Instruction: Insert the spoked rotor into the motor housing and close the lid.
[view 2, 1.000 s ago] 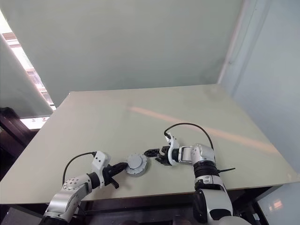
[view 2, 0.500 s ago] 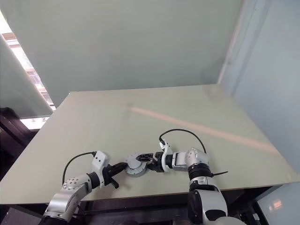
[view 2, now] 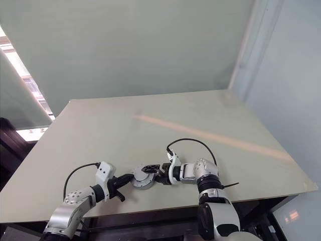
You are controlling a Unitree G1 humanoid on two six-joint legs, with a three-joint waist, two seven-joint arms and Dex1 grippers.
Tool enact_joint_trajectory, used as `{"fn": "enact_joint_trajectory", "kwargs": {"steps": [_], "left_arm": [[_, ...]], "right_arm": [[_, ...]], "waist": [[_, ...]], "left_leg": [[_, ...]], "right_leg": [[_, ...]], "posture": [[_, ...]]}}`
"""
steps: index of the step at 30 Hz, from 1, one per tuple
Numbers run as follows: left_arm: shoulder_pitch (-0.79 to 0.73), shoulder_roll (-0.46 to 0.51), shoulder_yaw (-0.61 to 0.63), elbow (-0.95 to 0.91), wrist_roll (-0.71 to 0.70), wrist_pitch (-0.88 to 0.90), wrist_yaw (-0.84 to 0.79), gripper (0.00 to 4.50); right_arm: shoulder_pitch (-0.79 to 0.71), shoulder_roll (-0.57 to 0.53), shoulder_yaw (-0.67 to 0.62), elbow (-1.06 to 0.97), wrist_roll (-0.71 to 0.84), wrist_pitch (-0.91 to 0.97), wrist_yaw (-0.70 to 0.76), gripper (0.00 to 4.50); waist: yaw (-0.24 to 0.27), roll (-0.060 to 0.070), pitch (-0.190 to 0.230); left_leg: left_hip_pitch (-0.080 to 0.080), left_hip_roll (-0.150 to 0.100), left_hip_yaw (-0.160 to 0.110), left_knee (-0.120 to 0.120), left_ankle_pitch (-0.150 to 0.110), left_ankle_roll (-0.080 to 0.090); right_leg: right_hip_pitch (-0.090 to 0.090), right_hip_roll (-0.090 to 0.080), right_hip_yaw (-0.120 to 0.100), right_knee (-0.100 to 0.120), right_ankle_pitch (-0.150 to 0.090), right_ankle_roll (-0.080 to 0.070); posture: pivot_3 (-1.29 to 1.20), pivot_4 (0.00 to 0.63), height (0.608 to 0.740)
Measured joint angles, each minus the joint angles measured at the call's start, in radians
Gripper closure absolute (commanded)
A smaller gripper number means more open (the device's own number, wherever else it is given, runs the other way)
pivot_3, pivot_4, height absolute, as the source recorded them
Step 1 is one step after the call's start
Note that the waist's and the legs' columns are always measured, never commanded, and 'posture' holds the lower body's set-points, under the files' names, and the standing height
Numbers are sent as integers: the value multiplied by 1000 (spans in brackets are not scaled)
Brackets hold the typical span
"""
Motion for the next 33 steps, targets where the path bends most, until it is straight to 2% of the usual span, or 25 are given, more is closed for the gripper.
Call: {"fn": "enact_joint_trajectory", "kwargs": {"steps": [12,15,19,20,33], "left_arm": [[0,-3,3,0,2,0,7,4500],[0,-3,3,1,2,0,8,4500],[-2,-2,10,6,15,1,10,4500],[-2,-3,10,7,17,1,10,4500],[-6,-7,14,7,33,2,9,4500]], "right_arm": [[-8,19,-43,36,7,-4,-10,22],[-9,17,-73,60,13,-3,-23,850],[-9,15,-115,67,24,0,-28,2258],[-9,15,-122,67,26,0,-29,2406],[-9,18,-143,68,26,18,-29,2405]], "waist": [[0,0,0],[0,0,0],[1,0,0],[1,0,0],[0,0,0]], "left_leg": [[0,0,0,-2,0,0],[0,0,0,-2,0,0],[-2,-1,0,-3,0,0],[-2,-1,0,-3,0,0],[-3,-1,0,-3,0,0]], "right_leg": [[-1,0,0,-1,0,0],[-1,0,0,-1,0,0],[-2,0,0,-2,1,1],[-2,-1,0,-2,1,2],[-3,-1,0,-2,1,2]], "posture": [[0,0,740],[0,0,740],[0,0,740],[0,0,740],[0,0,740]]}}
